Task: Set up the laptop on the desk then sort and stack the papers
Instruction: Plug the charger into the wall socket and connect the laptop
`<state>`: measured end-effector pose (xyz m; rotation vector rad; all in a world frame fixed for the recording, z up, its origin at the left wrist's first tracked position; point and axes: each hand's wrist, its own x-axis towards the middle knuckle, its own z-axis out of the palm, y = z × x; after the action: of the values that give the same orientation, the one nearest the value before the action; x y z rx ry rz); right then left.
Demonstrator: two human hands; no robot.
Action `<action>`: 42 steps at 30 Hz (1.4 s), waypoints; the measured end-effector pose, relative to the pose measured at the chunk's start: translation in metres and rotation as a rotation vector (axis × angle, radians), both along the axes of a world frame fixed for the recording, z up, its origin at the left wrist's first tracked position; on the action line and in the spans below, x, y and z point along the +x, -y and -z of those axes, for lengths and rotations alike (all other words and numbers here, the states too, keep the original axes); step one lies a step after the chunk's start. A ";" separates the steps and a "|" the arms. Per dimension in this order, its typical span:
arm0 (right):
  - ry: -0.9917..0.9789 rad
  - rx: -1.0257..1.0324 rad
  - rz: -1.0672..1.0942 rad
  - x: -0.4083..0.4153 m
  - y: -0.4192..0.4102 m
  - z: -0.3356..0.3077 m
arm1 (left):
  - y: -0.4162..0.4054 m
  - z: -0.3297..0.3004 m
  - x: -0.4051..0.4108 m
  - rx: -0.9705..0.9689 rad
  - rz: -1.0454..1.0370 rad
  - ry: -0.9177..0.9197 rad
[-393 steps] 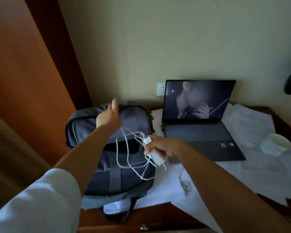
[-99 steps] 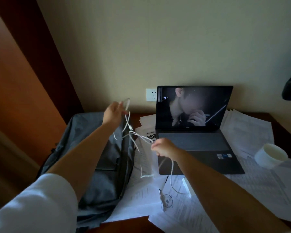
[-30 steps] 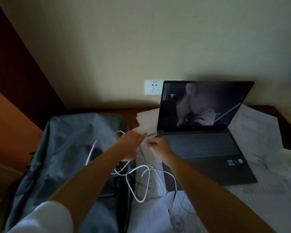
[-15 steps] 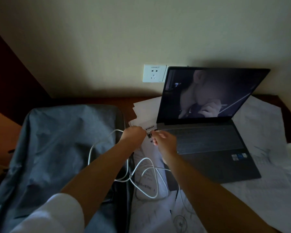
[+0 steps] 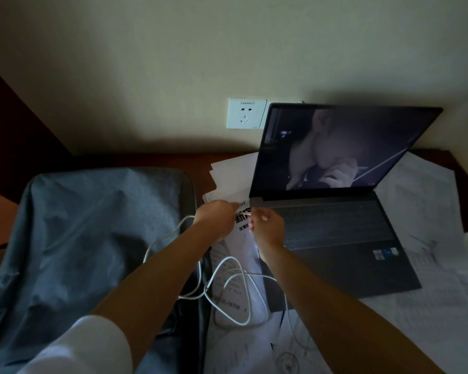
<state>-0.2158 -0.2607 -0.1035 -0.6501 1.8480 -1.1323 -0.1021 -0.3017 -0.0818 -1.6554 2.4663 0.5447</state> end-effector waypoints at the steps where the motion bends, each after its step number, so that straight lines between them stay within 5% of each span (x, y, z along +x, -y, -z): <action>1: 0.049 0.003 0.014 -0.001 0.000 0.000 | 0.001 -0.001 0.000 0.020 -0.002 -0.056; 7: -0.207 0.180 -0.094 -0.008 0.013 0.005 | 0.010 0.002 -0.001 0.084 0.061 -0.019; 16: -0.010 0.244 0.016 -0.013 0.020 0.006 | 0.008 0.010 -0.008 0.084 0.140 -0.149; 24: -0.768 0.075 -0.260 -0.035 0.003 0.005 | 0.036 0.013 0.000 -0.114 0.237 0.161; 31: -0.991 -0.068 -0.376 -0.040 0.003 0.016 | 0.047 0.013 -0.010 0.026 0.260 0.190; 42: -1.102 -0.010 -0.606 -0.040 0.004 0.026 | 0.046 0.012 -0.012 0.009 0.308 0.196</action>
<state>-0.2558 -0.2646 -0.1292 -1.9475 2.2042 -0.3417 -0.1141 -0.3475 -0.0938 -1.2232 2.4977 0.3353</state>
